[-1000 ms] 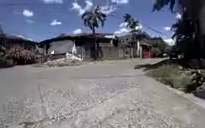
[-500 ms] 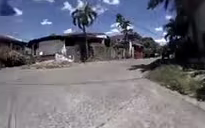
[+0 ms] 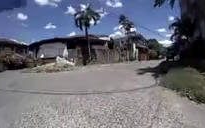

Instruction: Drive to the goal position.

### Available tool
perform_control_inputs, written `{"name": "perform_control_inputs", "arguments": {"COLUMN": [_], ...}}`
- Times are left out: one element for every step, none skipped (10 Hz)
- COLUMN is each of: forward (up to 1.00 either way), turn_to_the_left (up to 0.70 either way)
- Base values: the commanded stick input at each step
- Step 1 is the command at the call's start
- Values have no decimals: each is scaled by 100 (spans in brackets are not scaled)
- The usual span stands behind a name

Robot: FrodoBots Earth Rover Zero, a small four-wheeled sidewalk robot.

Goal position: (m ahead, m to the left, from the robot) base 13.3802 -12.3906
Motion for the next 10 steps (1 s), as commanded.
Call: {"name": "perform_control_inputs", "arguments": {"forward": [100, 100, 100, 100, 100, 100, 100, 100, 100, 100], "turn_to_the_left": [0, 0, 0, -37, -40, -40, -1, 0, 0, 0]}}
